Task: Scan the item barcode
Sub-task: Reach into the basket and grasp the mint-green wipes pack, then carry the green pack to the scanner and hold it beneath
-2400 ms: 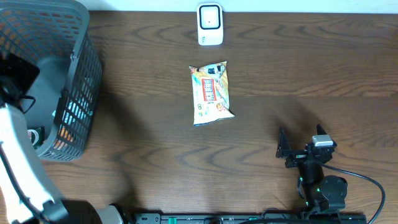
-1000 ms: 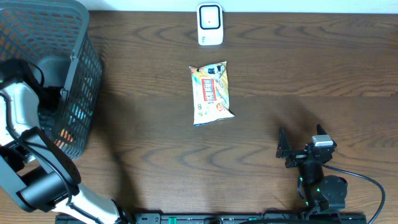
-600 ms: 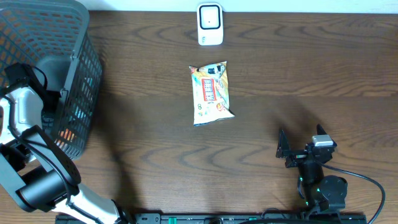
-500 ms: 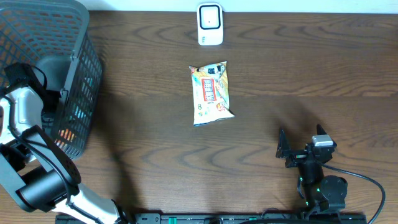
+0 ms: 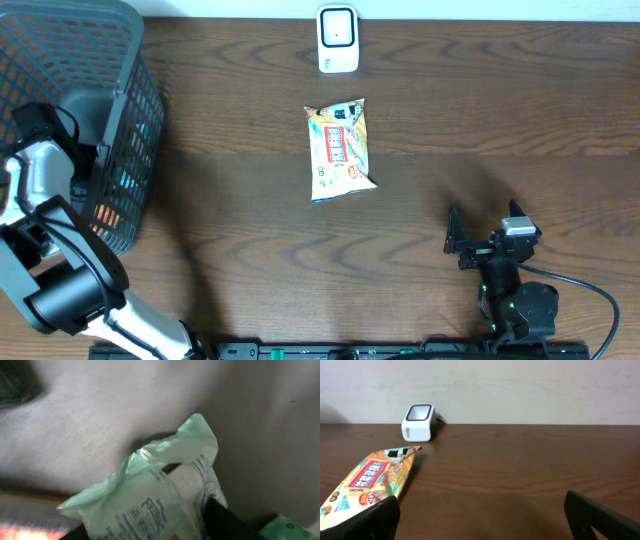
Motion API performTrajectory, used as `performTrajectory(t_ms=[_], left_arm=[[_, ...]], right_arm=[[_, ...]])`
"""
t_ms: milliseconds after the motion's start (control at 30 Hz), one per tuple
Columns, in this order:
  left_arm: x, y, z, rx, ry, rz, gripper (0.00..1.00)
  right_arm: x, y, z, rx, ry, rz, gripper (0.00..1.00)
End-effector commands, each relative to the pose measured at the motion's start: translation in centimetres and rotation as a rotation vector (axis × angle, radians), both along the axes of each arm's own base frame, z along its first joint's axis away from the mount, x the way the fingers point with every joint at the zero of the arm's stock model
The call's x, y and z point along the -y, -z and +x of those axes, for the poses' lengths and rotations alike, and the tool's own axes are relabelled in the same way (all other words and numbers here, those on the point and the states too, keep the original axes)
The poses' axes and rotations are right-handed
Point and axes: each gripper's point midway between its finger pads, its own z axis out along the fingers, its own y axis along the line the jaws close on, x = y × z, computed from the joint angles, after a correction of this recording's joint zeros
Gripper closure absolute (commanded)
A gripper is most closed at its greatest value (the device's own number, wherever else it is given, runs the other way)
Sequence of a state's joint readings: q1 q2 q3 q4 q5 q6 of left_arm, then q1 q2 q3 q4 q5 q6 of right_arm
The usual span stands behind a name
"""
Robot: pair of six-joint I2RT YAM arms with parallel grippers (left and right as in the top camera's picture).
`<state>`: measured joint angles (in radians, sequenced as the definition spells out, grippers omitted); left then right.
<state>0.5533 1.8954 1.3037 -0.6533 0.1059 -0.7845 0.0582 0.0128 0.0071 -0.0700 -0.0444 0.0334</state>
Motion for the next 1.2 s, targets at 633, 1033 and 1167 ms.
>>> performTrajectory(t_ms=[633,1033,1167], left_arm=[[-1.4,-17.1,2.3,0.379,0.091,0.297,0.92],[7.0,-36.2,-0.5,0.976,0.156,0.374,0.92],[14.5,-36.4,1.8,1.034,0.368,0.248,0.92]], right_arm=[[0.3,0.2,0.0,-0.007,0.016,0.006,0.01],[0.3,0.2,0.0,-0.007,0.016,0.006,0.01],[0.3,0.2,0.0,-0.007,0.016,0.006,0.01]])
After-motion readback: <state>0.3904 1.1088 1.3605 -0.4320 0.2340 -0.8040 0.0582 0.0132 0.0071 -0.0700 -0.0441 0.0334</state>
